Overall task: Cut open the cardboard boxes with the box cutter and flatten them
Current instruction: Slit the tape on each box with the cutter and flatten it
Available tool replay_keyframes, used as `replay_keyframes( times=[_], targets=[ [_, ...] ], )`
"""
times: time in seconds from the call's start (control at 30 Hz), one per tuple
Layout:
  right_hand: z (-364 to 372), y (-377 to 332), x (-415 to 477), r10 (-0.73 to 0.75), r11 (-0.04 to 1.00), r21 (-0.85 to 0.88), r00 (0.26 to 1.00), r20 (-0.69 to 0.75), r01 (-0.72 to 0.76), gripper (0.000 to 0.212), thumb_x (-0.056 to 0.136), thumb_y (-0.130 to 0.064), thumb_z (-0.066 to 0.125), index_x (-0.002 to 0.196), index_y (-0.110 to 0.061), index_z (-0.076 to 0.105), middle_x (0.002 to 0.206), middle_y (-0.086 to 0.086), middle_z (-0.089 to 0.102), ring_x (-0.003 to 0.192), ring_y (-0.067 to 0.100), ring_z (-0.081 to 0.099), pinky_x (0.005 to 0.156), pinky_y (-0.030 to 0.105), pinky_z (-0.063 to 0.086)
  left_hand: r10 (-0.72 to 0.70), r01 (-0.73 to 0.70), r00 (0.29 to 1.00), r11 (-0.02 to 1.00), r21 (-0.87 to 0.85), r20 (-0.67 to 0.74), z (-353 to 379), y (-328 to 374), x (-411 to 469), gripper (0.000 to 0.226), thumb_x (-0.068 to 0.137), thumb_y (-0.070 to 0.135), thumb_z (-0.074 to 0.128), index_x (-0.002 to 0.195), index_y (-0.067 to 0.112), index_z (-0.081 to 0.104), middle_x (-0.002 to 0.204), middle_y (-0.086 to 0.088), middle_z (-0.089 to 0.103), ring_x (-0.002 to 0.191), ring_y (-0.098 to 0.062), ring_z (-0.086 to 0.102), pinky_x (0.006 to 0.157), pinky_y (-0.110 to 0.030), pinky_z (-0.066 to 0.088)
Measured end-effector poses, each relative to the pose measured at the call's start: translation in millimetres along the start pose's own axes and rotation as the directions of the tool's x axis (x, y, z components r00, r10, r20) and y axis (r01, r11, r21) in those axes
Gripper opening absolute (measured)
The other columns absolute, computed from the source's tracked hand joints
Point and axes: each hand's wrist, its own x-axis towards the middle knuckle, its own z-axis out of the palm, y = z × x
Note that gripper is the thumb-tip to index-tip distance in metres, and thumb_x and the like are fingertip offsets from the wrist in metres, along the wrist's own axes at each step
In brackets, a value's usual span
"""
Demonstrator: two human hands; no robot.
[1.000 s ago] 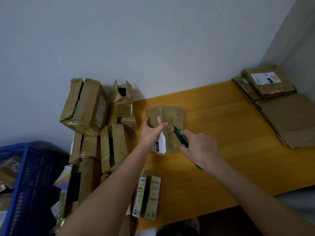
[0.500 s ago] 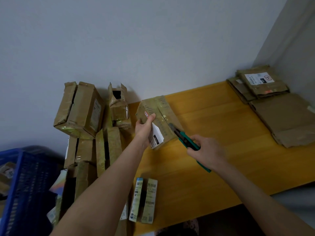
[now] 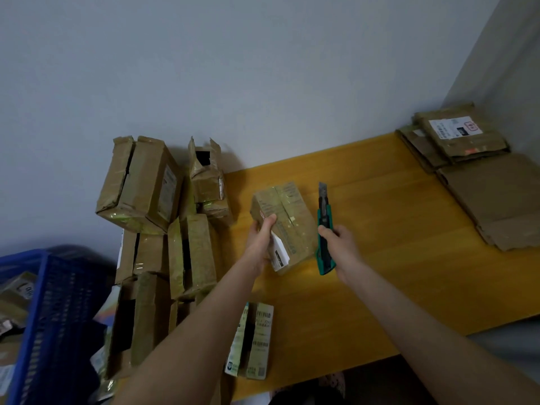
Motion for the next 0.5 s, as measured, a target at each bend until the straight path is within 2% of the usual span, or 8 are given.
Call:
replay_keyframes(
  times=[0.13,0.2,0.27,0.3,0.37,0.43,0.5],
  targets=[
    [17.7,1.4,7.7,-0.064,0.993,-0.103,0.998,-0.011,0.062,0.025,0.101,-0.029,0.048,0.117,-0.01,0.047,0.104,0.005,0.054,0.093,0.022,0.053,0.078,0.034,0.043,0.047,-0.049,0.999,0.995,0.091,0.025,0.6,-16.7,-2.1,0.043,0.101,0.031,0.047,0.143,0.027,0.037,0.123,-0.001,0.058,0.095,-0.019,0.059,0.078,-0.043,0.052],
    [23.1,-4.6,14.6,-0.104,0.984,-0.149,0.994,-0.016,0.101,0.027,0.101,-0.029,0.047,0.119,-0.009,0.047,0.104,0.005,0.053,0.095,0.023,0.054,0.079,0.035,0.044,0.068,-0.073,0.997,0.985,0.158,0.036,1.0,-22.8,-2.0,0.043,0.101,0.02,0.048,0.142,0.023,0.037,0.126,-0.002,0.058,0.096,-0.018,0.06,0.08,-0.039,0.053],
    [25.1,-11.3,21.1,-0.126,0.98,-0.159,0.992,-0.028,0.12,0.027,0.101,-0.029,0.047,0.119,-0.01,0.046,0.103,0.005,0.053,0.092,0.022,0.053,0.077,0.035,0.044,0.122,-0.12,0.993,0.96,0.253,0.011,-2.3,-20.6,-0.4,0.048,0.099,0.016,0.05,0.145,0.02,0.035,0.138,-0.008,0.052,0.114,-0.024,0.056,0.09,-0.037,0.049],
    [24.8,-12.5,24.1,-0.126,0.98,-0.159,0.991,-0.043,0.118,0.025,0.101,-0.029,0.047,0.118,-0.01,0.045,0.102,0.005,0.053,0.089,0.021,0.052,0.076,0.035,0.043,0.185,-0.162,0.982,0.922,0.351,-0.034,-6.0,-15.7,3.1,0.054,0.099,0.017,0.052,0.148,0.019,0.031,0.145,-0.01,0.045,0.124,-0.026,0.051,0.096,-0.038,0.046],
    [22.5,-9.9,29.2,-0.106,0.982,-0.165,0.99,-0.095,0.09,0.024,0.101,-0.03,0.046,0.115,-0.011,0.045,0.099,0.005,0.052,0.08,0.017,0.051,0.071,0.034,0.043,0.363,-0.232,0.927,0.754,0.614,-0.095,-14.1,2.2,8.0,0.066,0.096,0.015,0.056,0.152,0.018,0.022,0.153,-0.011,0.03,0.132,-0.028,0.044,0.104,-0.04,0.041],
    [19.0,-4.1,32.2,-0.064,0.988,-0.149,0.986,-0.152,0.041,0.028,0.101,-0.032,0.046,0.116,-0.009,0.046,0.1,0.007,0.053,0.079,0.019,0.052,0.068,0.035,0.043,0.517,-0.295,0.854,0.567,0.769,-0.054,-17.8,24.8,13.9,0.068,0.094,0.012,0.057,0.153,0.016,0.022,0.153,-0.011,0.028,0.13,-0.027,0.046,0.106,-0.039,0.041],
    [15.8,3.3,32.4,0.001,0.995,-0.097,0.984,-0.177,-0.018,0.031,0.101,-0.032,0.045,0.12,-0.007,0.046,0.103,0.008,0.054,0.087,0.024,0.054,0.071,0.037,0.045,0.544,-0.312,0.839,0.445,0.839,0.023,-14.3,44.7,25.5,0.067,0.094,0.013,0.054,0.152,0.014,0.022,0.153,-0.012,0.028,0.135,-0.028,0.04,0.109,-0.042,0.038]
  ],
)
